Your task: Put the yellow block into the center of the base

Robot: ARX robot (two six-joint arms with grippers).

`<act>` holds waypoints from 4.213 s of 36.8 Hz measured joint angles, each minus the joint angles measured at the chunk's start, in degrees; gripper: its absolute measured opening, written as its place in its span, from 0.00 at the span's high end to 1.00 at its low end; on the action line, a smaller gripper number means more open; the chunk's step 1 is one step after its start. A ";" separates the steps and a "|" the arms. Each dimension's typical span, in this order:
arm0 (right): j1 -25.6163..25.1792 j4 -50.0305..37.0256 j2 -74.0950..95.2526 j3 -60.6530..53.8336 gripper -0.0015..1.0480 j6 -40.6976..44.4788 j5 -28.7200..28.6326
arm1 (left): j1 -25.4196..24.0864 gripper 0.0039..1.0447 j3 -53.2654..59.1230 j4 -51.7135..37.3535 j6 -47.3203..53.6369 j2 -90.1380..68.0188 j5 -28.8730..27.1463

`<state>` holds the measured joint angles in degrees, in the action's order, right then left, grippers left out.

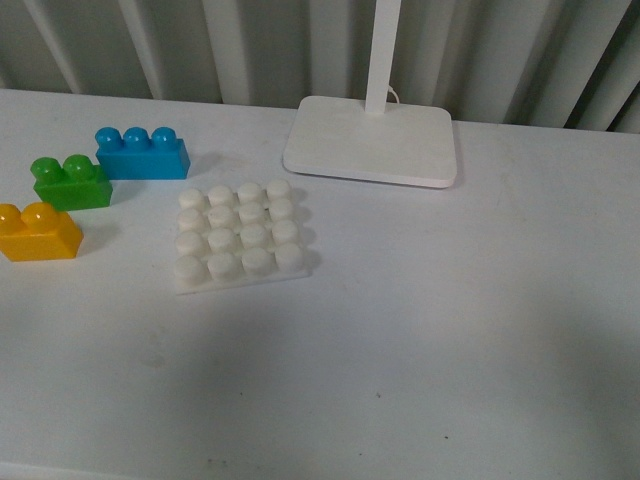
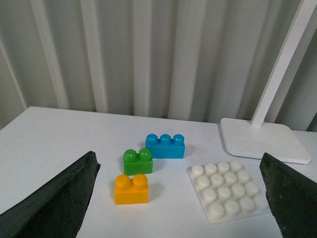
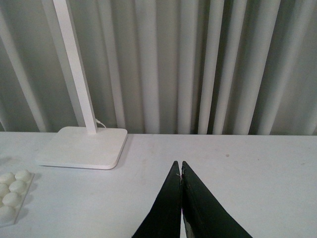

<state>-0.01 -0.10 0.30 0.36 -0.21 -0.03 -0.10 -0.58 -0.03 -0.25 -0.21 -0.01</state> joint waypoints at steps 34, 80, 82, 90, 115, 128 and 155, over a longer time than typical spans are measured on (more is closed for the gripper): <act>0.00 0.00 -0.04 0.00 0.09 0.07 0.00 | 0.42 0.06 -17.14 -48.94 -4.44 -94.99 -3.30; 0.00 0.00 -0.04 0.00 0.09 0.07 0.00 | -2.56 0.06 -34.16 -45.16 3.91 -114.25 -2.47; 0.00 0.00 -0.04 0.00 0.09 0.07 0.00 | -2.75 0.06 -34.47 -45.09 3.96 -114.55 -2.80; 0.00 0.00 -0.04 0.00 0.09 0.04 0.00 | -4.70 0.06 -35.67 -44.54 4.72 -115.65 -2.64; 0.00 0.00 -0.04 0.00 0.09 0.07 0.00 | -5.44 0.06 -37.77 -43.82 6.19 -119.99 -2.38; 0.00 0.00 -0.04 -0.02 0.09 0.07 0.00 | -4.87 0.09 -38.42 -43.82 5.77 -120.87 -2.82; 0.00 0.00 -0.04 0.00 0.09 0.04 0.00 | 6.10 0.38 -33.11 -39.36 -0.63 -106.77 -9.07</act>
<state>-0.01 -0.10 0.25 0.36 -0.16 -0.03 6.00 -33.69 -39.40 -0.89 -106.98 -9.08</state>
